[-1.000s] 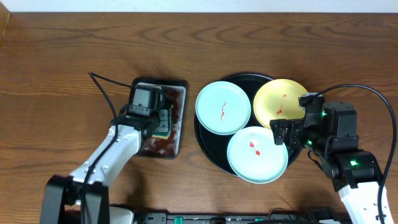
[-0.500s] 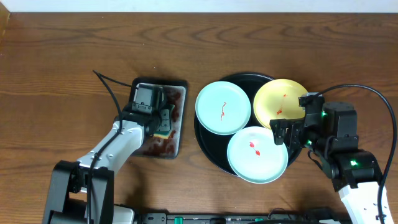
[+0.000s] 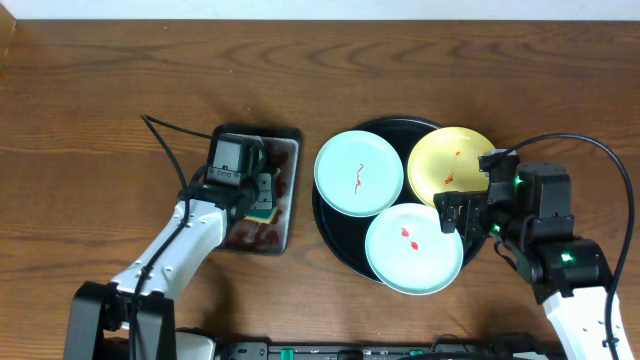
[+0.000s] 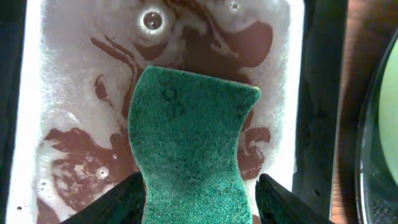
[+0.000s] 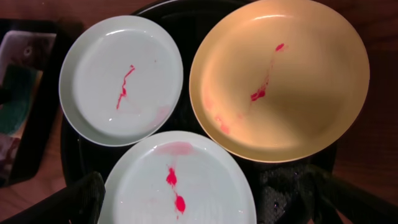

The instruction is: Clean dirty plates on tray and stack at the side

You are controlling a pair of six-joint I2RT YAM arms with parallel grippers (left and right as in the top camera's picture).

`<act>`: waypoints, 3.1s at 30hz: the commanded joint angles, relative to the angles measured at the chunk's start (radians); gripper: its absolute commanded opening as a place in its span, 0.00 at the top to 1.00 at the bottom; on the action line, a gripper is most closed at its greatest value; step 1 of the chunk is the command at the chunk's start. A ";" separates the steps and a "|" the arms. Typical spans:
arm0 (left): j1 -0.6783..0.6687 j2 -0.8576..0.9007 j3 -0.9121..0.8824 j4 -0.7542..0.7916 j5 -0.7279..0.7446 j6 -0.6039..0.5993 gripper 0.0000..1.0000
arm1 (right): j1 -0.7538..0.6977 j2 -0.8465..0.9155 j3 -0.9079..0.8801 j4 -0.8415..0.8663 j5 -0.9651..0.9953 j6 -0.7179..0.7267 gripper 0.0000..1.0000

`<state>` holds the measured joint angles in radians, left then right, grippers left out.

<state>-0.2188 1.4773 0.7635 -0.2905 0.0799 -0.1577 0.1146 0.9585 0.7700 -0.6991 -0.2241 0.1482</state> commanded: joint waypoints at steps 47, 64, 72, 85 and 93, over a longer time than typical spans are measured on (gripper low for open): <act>0.208 -0.159 0.009 -0.030 0.428 -0.098 0.93 | 0.005 0.169 0.019 -0.037 0.055 -0.037 0.01; 0.219 -0.159 0.009 -0.028 0.463 -0.064 0.93 | 0.005 0.253 0.019 -0.026 0.054 -0.037 0.01; 0.219 -0.158 0.008 -0.018 0.461 -0.064 0.93 | 0.005 0.253 0.019 -0.026 0.054 -0.037 0.01; 0.064 -0.060 -0.018 -0.026 0.167 -0.062 0.93 | 0.005 0.253 0.019 -0.027 0.048 -0.037 0.01; 0.003 0.023 -0.018 -0.022 0.145 -0.108 0.93 | 0.005 0.253 0.019 -0.027 0.047 -0.037 0.01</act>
<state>-0.1959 1.4830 0.7593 -0.3168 0.2550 -0.2432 0.1146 1.2079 0.7700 -0.7284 -0.1658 0.1246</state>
